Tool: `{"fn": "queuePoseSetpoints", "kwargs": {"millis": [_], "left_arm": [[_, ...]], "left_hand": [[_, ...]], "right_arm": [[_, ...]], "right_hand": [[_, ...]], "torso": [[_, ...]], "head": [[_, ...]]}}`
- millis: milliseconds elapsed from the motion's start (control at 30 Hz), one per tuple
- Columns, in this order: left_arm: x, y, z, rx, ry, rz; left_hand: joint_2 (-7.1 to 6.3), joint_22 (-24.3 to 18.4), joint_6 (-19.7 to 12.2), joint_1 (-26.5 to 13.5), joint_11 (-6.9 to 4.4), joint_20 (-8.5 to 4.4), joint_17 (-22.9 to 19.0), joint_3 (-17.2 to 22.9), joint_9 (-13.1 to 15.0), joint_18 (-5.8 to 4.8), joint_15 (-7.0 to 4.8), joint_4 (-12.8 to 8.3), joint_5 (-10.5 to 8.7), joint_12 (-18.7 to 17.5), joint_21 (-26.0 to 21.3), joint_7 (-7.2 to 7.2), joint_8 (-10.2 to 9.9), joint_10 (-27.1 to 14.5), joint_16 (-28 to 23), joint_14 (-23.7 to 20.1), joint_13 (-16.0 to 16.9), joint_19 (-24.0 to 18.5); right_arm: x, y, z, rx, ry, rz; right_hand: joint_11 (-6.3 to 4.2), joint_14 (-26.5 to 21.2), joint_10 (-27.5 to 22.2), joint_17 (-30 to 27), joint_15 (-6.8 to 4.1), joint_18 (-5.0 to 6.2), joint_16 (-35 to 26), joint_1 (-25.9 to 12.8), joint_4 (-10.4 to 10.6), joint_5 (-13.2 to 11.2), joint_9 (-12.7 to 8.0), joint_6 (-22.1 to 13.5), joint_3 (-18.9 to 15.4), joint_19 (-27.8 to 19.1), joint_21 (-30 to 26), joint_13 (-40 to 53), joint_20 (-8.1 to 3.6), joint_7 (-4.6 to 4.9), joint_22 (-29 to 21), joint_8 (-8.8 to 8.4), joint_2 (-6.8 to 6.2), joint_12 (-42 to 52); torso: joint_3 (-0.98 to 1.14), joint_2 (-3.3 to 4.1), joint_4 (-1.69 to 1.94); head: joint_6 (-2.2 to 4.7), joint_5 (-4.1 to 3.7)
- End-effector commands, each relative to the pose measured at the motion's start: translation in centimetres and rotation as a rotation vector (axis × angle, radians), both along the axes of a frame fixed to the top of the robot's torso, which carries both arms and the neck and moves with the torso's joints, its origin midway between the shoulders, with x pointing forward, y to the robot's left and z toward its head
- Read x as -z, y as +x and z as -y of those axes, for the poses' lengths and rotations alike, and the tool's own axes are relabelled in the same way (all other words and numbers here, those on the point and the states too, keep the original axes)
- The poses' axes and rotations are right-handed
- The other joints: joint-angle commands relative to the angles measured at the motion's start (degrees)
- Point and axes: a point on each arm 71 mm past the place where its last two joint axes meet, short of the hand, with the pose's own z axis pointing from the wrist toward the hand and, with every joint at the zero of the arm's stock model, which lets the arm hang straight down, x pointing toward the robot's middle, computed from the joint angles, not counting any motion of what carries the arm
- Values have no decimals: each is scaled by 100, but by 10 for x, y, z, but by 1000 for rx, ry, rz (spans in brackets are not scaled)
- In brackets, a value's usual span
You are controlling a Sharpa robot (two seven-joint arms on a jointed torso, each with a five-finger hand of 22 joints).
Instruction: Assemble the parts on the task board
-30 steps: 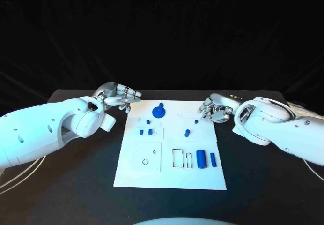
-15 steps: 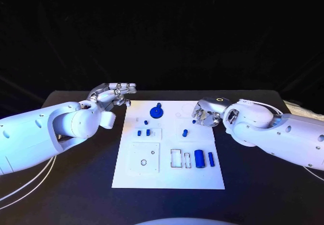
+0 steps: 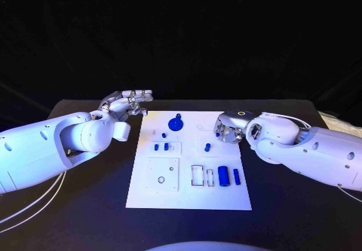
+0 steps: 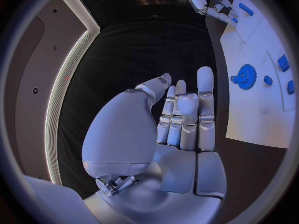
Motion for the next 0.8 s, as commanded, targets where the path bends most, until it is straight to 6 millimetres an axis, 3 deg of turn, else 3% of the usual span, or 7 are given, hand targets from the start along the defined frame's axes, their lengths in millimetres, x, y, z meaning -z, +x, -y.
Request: {"fn": "queuePoseSetpoints", "kwargs": {"millis": [33,267,433,800], "left_arm": [[-2,0,3,6,-21,11],[-1,1,2,-2,-20,15],[-1,2,2,-7,-9,24],[1,3,4,-18,10,35]], "left_hand": [[54,-14,-36,6,10,-4,-19,-45,-4,72,-7,7,-5,29,-32,17,11,-41,-28,-39,11,-30],[77,-18,-33,19,10,-4,-14,-52,-3,70,-6,1,-3,40,-41,19,15,-42,-23,-38,15,-24],[113,46,-21,55,6,-7,51,-56,0,55,-11,-18,-1,60,32,18,26,-37,25,-6,22,30],[177,86,7,116,-7,-18,98,-75,5,43,-22,-56,-1,109,81,11,52,-23,81,39,41,105]], "right_arm": [[5,1,0,4,-65,-3],[9,1,-2,6,-94,-6],[12,2,-5,-3,-97,-11],[16,-1,-9,-5,-88,23]], "right_hand": [[-19,134,19,129,17,-120,182,-7,8,-78,17,106,56,-8,121,-3,-5,-18,144,4,43,11],[-31,140,39,308,12,-150,447,23,16,-255,25,187,193,18,323,-3,-10,-31,386,18,110,38],[-68,143,131,444,-10,-177,645,102,1,-447,46,318,345,50,488,13,-18,-64,596,65,237,106],[-148,146,364,648,-72,-222,937,221,-100,-488,95,533,515,120,743,40,-68,-121,924,153,332,229]], "torso": [[0,2,-1],[-2,-2,-7],[-1,-2,-4],[2,-5,-4]], "head": [[-12,8],[-31,6],[-46,6],[-79,17]]}}
